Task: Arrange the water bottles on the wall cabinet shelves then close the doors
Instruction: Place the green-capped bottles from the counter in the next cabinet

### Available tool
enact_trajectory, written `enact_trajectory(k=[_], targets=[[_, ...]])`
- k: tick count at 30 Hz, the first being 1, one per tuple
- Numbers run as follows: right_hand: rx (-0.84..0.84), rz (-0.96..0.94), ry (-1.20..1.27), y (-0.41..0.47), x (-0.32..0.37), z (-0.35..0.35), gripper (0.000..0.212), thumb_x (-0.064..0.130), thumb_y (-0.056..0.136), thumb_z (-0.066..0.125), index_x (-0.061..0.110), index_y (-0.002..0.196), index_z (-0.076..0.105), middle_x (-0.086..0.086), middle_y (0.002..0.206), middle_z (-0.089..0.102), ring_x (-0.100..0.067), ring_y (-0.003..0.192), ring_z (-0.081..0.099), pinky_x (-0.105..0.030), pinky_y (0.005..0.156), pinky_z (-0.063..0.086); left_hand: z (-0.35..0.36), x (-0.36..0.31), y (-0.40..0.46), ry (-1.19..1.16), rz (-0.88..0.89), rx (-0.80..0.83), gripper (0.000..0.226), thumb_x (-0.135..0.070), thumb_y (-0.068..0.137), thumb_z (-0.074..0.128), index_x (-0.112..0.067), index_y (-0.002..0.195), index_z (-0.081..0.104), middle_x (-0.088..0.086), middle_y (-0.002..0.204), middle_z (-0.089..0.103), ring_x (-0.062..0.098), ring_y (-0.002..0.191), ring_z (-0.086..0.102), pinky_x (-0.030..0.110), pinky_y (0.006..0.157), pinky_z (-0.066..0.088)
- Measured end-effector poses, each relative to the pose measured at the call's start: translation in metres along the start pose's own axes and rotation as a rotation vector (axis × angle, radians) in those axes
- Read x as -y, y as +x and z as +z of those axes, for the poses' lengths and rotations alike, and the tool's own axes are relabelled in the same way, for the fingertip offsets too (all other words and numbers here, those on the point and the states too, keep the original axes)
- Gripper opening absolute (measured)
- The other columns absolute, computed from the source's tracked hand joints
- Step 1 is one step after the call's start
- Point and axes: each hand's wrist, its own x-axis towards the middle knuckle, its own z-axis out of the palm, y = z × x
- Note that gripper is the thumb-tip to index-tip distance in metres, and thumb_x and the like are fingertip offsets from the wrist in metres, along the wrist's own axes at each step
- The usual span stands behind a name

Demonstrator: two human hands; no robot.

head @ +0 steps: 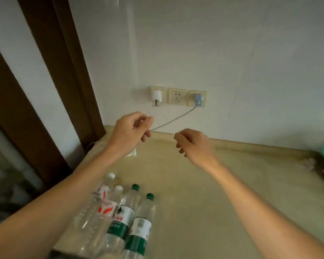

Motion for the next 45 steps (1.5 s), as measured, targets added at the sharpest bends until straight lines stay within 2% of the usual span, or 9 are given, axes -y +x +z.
enact_trajectory(k=[4, 11, 16, 20, 23, 28, 36, 41, 45], targets=[[0.128, 0.176, -0.042, -0.013, -0.030, 0.068, 0.020, 0.023, 0.098, 0.057, 0.010, 0.103, 0.072, -0.007, 0.096, 0.073, -0.026, 0.090, 0.069, -0.050, 0.086, 0.056, 0.003, 0.077, -0.032, 0.091, -0.166, 0.146, 0.022, -0.036, 0.098, 0.061, -0.015, 0.100, 0.068, -0.002, 0.079, 0.072, 0.003, 0.061, 0.063, 0.013, 0.053, 0.044], [0.183, 0.508, 0.035, -0.030, -0.085, 0.154, 0.012, 0.018, 0.094, 0.063, 0.012, 0.103, 0.068, -0.017, 0.101, 0.072, -0.034, 0.090, 0.071, -0.052, 0.085, 0.058, 0.008, 0.184, -0.069, 0.312, -0.419, 0.421, 0.036, -0.038, 0.094, 0.067, -0.017, 0.122, 0.063, -0.008, 0.106, 0.064, 0.004, 0.090, 0.059, 0.017, 0.070, 0.045], [0.178, 0.669, 0.082, -0.045, -0.105, 0.196, 0.047, 0.027, 0.094, 0.068, 0.008, 0.135, 0.053, -0.012, 0.113, 0.062, -0.024, 0.092, 0.063, -0.044, 0.089, 0.055, 0.020, 0.216, -0.077, 0.300, -0.514, 0.529, 0.054, -0.034, 0.093, 0.069, -0.016, 0.140, 0.051, 0.006, 0.138, 0.058, 0.021, 0.119, 0.058, 0.035, 0.098, 0.051], [0.219, 0.778, 0.109, -0.057, -0.100, 0.225, 0.083, 0.041, 0.087, 0.075, 0.014, 0.153, 0.031, -0.014, 0.142, 0.048, -0.030, 0.122, 0.057, -0.044, 0.100, 0.052, 0.033, 0.224, -0.079, 0.377, -0.469, 0.614, 0.052, -0.027, 0.094, 0.068, -0.015, 0.141, 0.051, 0.005, 0.135, 0.062, 0.017, 0.111, 0.061, 0.027, 0.086, 0.049], [0.223, 0.815, 0.115, -0.064, -0.102, 0.234, 0.091, 0.040, 0.085, 0.078, 0.013, 0.155, 0.026, -0.015, 0.148, 0.045, -0.032, 0.128, 0.054, -0.047, 0.103, 0.050, 0.039, 0.223, -0.078, 0.432, -0.432, 0.647, 0.055, -0.022, 0.089, 0.074, -0.013, 0.138, 0.052, 0.005, 0.132, 0.063, 0.020, 0.109, 0.065, 0.029, 0.086, 0.054], [0.160, 0.806, 0.075, -0.068, -0.117, 0.209, 0.088, 0.035, 0.081, 0.082, 0.015, 0.152, 0.033, -0.013, 0.141, 0.048, -0.028, 0.121, 0.055, -0.043, 0.101, 0.051, 0.046, 0.223, -0.072, 0.480, -0.421, 0.665, 0.057, -0.021, 0.083, 0.081, -0.011, 0.133, 0.054, 0.003, 0.114, 0.066, 0.016, 0.088, 0.065, 0.017, 0.060, 0.046], [0.035, 0.864, 0.036, -0.066, -0.147, 0.186, 0.072, 0.046, 0.087, 0.073, 0.012, 0.144, 0.044, -0.009, 0.132, 0.057, -0.027, 0.117, 0.058, -0.042, 0.099, 0.050, 0.076, 0.227, -0.068, 0.454, -0.517, 0.640, 0.048, -0.045, 0.088, 0.072, -0.010, 0.118, 0.059, 0.006, 0.113, 0.066, 0.026, 0.101, 0.063, 0.037, 0.085, 0.053], [-0.005, 0.926, 0.014, -0.065, -0.161, 0.189, 0.045, 0.044, 0.084, 0.074, 0.008, 0.109, 0.066, -0.002, 0.092, 0.067, -0.019, 0.082, 0.063, -0.035, 0.072, 0.053, 0.098, 0.226, -0.070, 0.418, -0.641, 0.642, 0.033, -0.031, 0.082, 0.071, -0.010, 0.105, 0.061, 0.010, 0.107, 0.068, 0.028, 0.094, 0.063, 0.030, 0.073, 0.049], [-0.079, 0.969, 0.144, -0.067, -0.166, 0.189, 0.028, 0.032, 0.081, 0.078, 0.007, 0.091, 0.067, -0.004, 0.080, 0.061, -0.016, 0.069, 0.055, -0.028, 0.059, 0.042, 0.107, 0.224, -0.068, 0.327, -0.707, 0.614, 0.025, -0.021, 0.080, 0.069, -0.009, 0.103, 0.068, 0.010, 0.106, 0.071, 0.027, 0.092, 0.064, 0.025, 0.066, 0.043]])
